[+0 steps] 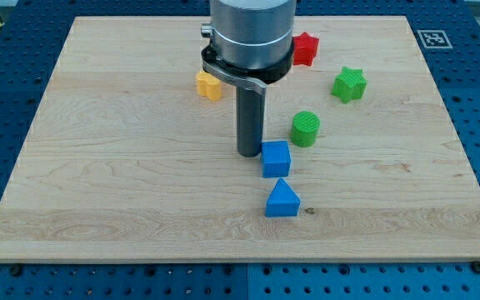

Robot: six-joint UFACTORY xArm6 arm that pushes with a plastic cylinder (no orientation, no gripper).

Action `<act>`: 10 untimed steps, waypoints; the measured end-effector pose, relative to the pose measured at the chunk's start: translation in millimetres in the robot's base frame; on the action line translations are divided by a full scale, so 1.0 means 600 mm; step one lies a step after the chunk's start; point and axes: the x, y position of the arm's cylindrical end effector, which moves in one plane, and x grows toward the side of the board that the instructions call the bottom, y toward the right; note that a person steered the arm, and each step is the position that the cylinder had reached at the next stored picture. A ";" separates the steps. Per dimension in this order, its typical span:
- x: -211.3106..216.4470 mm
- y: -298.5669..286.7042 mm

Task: Slightly move the blue cube to above the blue triangle

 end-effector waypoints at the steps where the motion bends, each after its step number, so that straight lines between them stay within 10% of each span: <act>1: 0.029 0.022; 10: 0.001 0.086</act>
